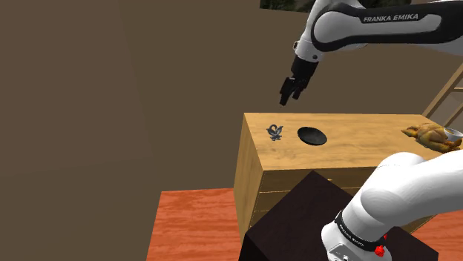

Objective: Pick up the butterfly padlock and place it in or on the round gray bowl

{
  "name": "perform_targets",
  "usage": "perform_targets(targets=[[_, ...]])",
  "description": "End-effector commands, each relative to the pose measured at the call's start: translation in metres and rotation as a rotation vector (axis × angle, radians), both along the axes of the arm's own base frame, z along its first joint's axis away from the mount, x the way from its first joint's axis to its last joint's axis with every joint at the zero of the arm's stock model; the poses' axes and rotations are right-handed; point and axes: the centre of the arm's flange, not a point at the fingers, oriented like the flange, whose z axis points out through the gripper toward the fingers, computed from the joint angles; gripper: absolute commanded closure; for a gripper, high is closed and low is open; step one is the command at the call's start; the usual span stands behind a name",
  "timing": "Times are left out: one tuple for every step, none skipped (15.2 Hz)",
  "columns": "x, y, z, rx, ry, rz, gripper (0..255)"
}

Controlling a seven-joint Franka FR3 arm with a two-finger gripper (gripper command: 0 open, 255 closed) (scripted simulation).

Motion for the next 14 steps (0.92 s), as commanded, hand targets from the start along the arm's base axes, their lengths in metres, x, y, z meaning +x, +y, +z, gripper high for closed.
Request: perform_targets(targets=[[0.016, -0.009, -0.018, 0.003, 0.003, -0.028, 0], [0.022, -0.016, -0.027, 0.005, 0.004, -0.041, 0], [0.029, -0.024, -0.036, 0.007, 0.006, -0.055, 0], [0.036, -0.031, -0.045, 0.008, 0.008, -0.069, 0], [0.042, -0.038, -0.054, 0.010, 0.010, -0.082, 0], [0.048, -0.046, -0.063, 0.012, 0.012, -0.096, 0], [0.055, -0.053, -0.073, 0.014, 0.014, -0.109, 0], [0.061, -0.061, -0.082, 0.015, 0.016, -0.123, 0], [0.066, -0.068, -0.091, 0.017, 0.018, -0.137, 0], [0.072, -0.076, -0.100, 0.019, 0.020, -0.150, 0], [0.078, -0.084, -0.109, 0.021, 0.022, -0.164, 0], [0.084, -0.092, -0.119, 0.022, 0.024, -0.177, 0], [0.089, -0.100, -0.128, 0.024, 0.026, -0.191, 0], [0.094, -0.107, -0.137, 0.026, 0.027, -0.205, 0]])
